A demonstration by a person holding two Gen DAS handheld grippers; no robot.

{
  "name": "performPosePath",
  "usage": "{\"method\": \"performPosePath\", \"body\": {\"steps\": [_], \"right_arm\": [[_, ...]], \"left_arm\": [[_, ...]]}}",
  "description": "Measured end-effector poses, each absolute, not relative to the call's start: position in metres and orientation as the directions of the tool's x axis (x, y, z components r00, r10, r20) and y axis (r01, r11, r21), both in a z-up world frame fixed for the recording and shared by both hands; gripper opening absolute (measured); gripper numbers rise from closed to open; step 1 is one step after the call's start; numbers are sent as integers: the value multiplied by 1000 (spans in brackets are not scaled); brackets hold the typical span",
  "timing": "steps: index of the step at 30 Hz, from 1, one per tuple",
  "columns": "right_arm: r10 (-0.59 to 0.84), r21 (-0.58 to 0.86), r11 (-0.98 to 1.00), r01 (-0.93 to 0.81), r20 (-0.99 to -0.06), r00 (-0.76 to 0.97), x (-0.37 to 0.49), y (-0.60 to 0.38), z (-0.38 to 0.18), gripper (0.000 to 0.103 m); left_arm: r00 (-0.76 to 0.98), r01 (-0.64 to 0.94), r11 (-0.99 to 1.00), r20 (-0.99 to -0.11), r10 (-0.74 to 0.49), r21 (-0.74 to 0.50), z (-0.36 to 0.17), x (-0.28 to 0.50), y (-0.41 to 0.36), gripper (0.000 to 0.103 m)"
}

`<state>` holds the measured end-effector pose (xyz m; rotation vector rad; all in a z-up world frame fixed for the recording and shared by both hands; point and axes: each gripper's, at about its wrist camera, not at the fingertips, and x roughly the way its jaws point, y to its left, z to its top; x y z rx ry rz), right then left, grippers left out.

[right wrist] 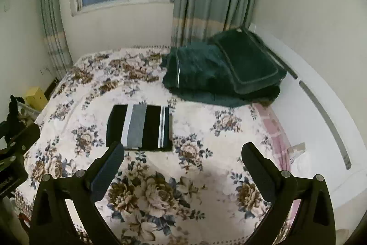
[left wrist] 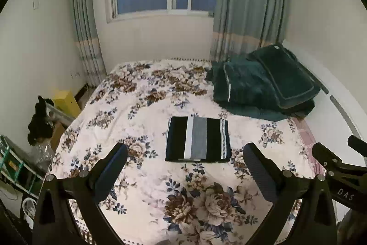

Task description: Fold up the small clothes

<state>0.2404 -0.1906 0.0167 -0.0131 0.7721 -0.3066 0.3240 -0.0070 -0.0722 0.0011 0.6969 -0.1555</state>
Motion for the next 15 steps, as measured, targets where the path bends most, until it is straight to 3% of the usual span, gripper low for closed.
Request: {"method": "performPosePath", "body": {"steps": [15], "right_arm": [[-274,-124,960,253,-614,740,181,-180,69,103]], "left_arm": [[796,124,991,-591,-131,-53,-42,276,1,103]]}}
